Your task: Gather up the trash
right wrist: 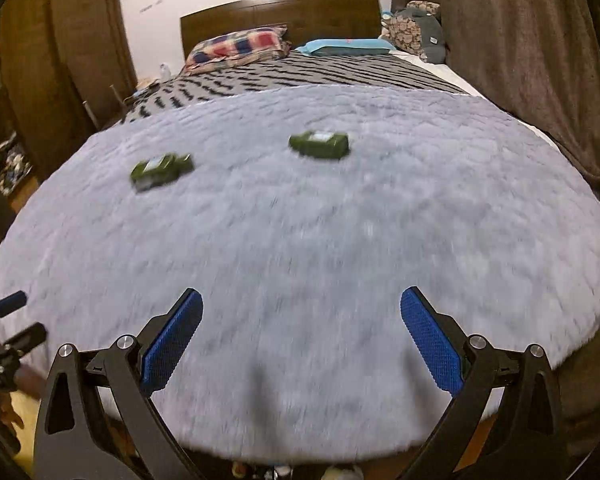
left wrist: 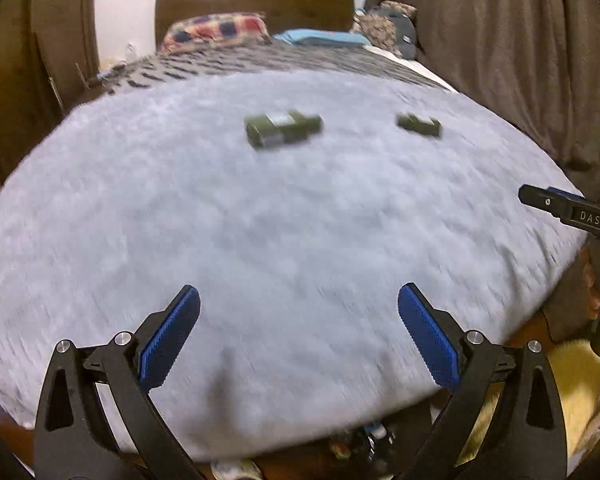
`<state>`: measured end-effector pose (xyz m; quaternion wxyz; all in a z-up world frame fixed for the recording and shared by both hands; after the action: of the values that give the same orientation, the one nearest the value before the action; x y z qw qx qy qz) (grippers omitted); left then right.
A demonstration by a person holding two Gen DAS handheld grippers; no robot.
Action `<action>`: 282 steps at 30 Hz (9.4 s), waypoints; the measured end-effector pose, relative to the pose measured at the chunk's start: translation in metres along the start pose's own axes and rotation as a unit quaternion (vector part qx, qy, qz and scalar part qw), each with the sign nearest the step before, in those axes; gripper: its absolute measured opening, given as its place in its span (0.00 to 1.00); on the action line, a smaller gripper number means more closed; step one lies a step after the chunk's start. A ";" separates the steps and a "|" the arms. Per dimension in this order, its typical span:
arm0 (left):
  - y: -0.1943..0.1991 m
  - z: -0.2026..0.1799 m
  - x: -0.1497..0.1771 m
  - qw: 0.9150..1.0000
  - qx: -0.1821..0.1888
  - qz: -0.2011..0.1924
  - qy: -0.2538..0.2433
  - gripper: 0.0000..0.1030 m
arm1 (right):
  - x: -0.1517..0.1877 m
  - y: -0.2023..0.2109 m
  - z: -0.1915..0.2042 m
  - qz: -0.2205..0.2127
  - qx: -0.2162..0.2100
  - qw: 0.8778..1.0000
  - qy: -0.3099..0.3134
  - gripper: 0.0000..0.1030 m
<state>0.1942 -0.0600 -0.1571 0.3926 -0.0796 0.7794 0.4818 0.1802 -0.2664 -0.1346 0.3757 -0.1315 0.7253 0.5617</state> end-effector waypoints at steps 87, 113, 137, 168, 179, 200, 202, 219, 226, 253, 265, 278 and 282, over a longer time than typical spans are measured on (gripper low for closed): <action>0.041 -0.039 -0.009 0.997 0.005 -0.049 -0.057 0.71 | 0.047 0.086 0.038 -0.070 -0.033 0.995 0.060 0.55; -0.030 -0.058 0.180 0.993 0.030 0.115 -0.011 0.71 | 0.229 0.033 0.042 0.135 -0.038 0.989 0.037 0.55; -0.109 -0.049 0.223 0.971 0.054 0.231 0.024 0.56 | 0.288 -0.048 0.057 0.238 -0.075 0.968 0.004 0.68; 0.089 -0.077 0.092 0.994 -0.047 -0.092 -0.035 0.92 | 0.135 0.150 -0.005 -0.112 0.050 0.992 -0.032 0.97; 0.187 -0.101 0.066 0.961 -0.116 -0.241 -0.073 0.92 | 0.117 0.244 -0.039 -0.250 0.098 0.960 -0.077 0.97; 0.231 -0.111 0.068 0.943 -0.132 -0.296 -0.077 0.92 | 0.119 0.290 -0.047 -0.320 0.125 0.935 -0.092 0.97; 0.230 -0.111 0.068 0.943 -0.133 -0.295 -0.078 0.92 | 0.118 0.288 -0.047 -0.317 0.123 0.936 -0.093 0.97; 0.230 -0.111 0.069 0.942 -0.134 -0.297 -0.077 0.92 | 0.118 0.284 -0.052 -0.312 0.120 0.937 -0.097 0.97; 0.232 -0.112 0.069 0.942 -0.133 -0.299 -0.077 0.92 | 0.118 0.284 -0.050 -0.312 0.120 0.938 -0.097 0.97; 0.234 -0.114 0.068 0.942 -0.133 -0.298 -0.075 0.92 | 0.118 0.283 -0.051 -0.306 0.117 0.940 -0.095 0.97; 0.234 -0.113 0.068 0.943 -0.133 -0.297 -0.074 0.92 | 0.117 0.282 -0.050 -0.304 0.117 0.941 -0.094 0.97; 0.234 -0.113 0.068 0.943 -0.133 -0.296 -0.074 0.92 | 0.118 0.281 -0.048 -0.302 0.116 0.942 -0.092 0.97; 0.234 -0.112 0.068 0.943 -0.134 -0.295 -0.073 0.92 | 0.117 0.281 -0.048 -0.301 0.117 0.942 -0.091 0.97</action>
<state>-0.0297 -0.0114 -0.0177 0.5592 -0.3224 0.6183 0.4485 -0.0909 -0.1893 -0.0108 0.6044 -0.2467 0.6752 0.3435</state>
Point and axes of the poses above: each gripper's, at about its wrist camera, not at the fingertips, and y roughly against the way its jaws point, z to its left, x to its underside, the point moved 4 cm from there along -y, roughly the way its jaws point, and after that the axes turned 15 degrees about x, right-handed, at the moved point
